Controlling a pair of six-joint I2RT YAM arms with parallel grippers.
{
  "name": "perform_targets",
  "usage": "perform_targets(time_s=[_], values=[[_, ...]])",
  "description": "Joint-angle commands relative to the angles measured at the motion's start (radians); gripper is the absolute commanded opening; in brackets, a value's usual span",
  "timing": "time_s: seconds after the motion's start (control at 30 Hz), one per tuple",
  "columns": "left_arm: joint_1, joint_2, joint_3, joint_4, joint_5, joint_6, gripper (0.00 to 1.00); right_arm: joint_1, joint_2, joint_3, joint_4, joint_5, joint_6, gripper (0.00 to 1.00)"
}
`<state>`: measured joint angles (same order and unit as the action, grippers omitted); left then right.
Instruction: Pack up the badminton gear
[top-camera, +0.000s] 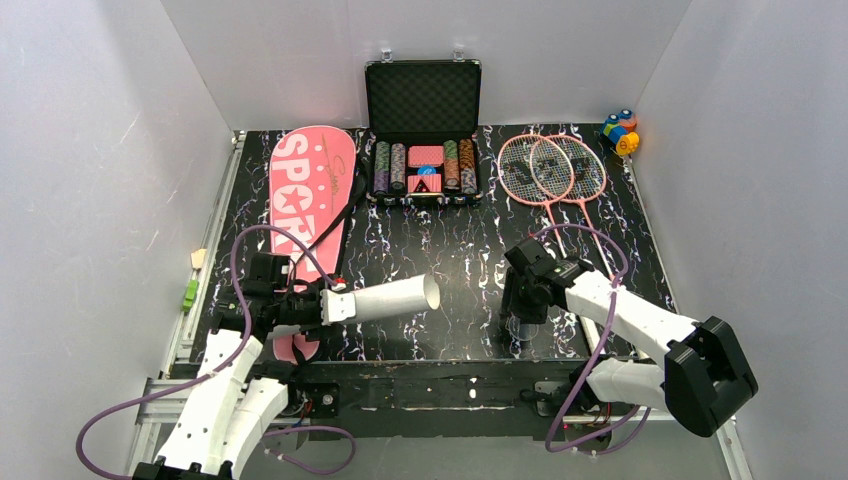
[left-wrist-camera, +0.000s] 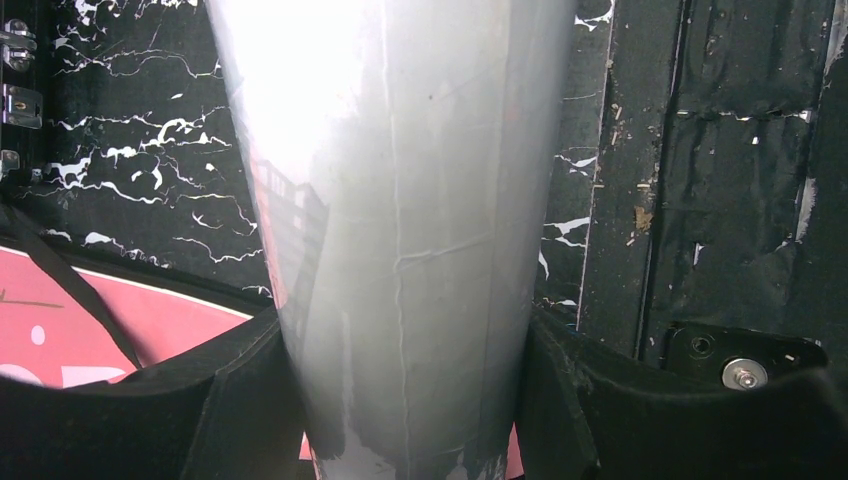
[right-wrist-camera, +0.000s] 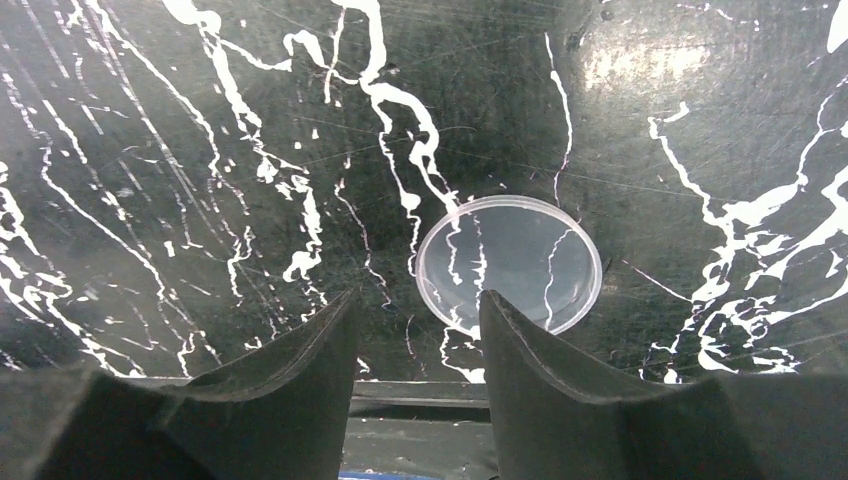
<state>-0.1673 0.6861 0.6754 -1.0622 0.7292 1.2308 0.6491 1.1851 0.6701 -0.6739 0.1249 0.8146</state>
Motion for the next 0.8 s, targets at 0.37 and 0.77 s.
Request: perform_targets(time_s=[0.37,0.77], values=[[-0.001,-0.020,0.014,0.011,0.026,-0.013,0.45,0.013,0.120,-0.047,0.149,-0.008,0.021,0.42],[-0.001,-0.021,0.011,0.009,0.024,-0.010,0.45,0.021,0.065,0.042,0.069,0.008,-0.013,0.01]])
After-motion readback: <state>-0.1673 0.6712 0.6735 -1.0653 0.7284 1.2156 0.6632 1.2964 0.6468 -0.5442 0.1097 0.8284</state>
